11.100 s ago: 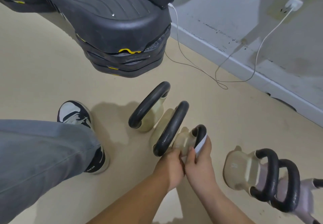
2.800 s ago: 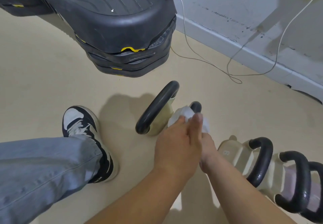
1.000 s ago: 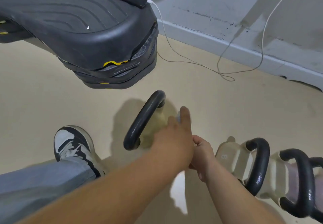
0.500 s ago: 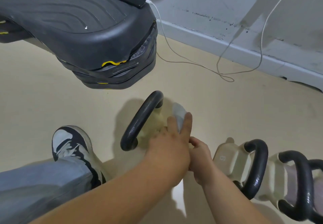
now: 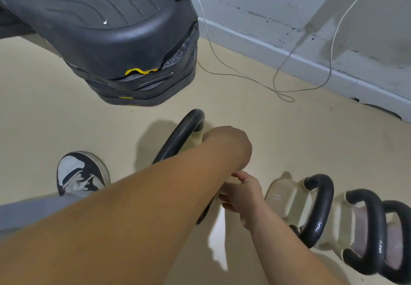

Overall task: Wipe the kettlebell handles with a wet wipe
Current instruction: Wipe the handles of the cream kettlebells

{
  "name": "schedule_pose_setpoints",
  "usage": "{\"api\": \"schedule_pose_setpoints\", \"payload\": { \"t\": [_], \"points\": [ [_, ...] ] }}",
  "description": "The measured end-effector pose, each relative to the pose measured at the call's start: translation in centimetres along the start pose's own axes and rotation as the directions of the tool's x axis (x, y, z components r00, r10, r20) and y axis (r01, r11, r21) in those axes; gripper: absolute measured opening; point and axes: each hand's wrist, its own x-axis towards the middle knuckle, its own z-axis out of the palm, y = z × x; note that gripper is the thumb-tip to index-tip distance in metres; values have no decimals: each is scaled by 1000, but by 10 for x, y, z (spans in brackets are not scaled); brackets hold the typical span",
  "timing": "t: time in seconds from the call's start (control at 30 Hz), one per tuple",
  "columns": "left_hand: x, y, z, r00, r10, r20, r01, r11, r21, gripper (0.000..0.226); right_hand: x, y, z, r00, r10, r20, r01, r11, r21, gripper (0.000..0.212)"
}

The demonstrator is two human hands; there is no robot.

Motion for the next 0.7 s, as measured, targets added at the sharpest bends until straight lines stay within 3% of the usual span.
{"api": "schedule_pose_setpoints", "payload": {
  "t": [0.03,0.1,0.17,0.23,0.33,0.47,0.53,0.6,0.7],
  "points": [
    [-8,1,11,998,-19,-60,17,1000,-26,12,0,0,-1,1000,-1,-5,1,1000,0,25],
    [-33,1,35,986,-45,-160,37,998,-56,43,0,-1,-2,1000,-8,6,8,999,37,35],
    [-57,-3,54,977,-9,-211,-14,994,-104,67,1,1,-2,999,-24,22,23,999,41,41],
    [-77,-14,76,970,54,-238,-94,983,-160,76,1,2,0,999,-31,28,31,999,17,43],
    [-96,-28,98,914,202,-352,-225,974,-26,67,2,2,-1,1000,-18,5,18,999,42,39],
    [-77,-29,80,913,224,-341,-251,967,-36,70,4,3,-1,1000,-8,3,7,995,99,35],
    [-47,-24,57,919,116,-377,-210,953,-219,60,4,3,0,1000,-25,-8,26,1000,14,35],
    [-16,-25,34,954,1,-301,-151,866,-477,49,2,0,0,1000,-20,-6,20,1000,11,39],
    [10,-25,18,992,-49,-119,-24,839,-544,39,-2,-5,-2,1000,2,30,-4,998,61,44]
  ]
}}
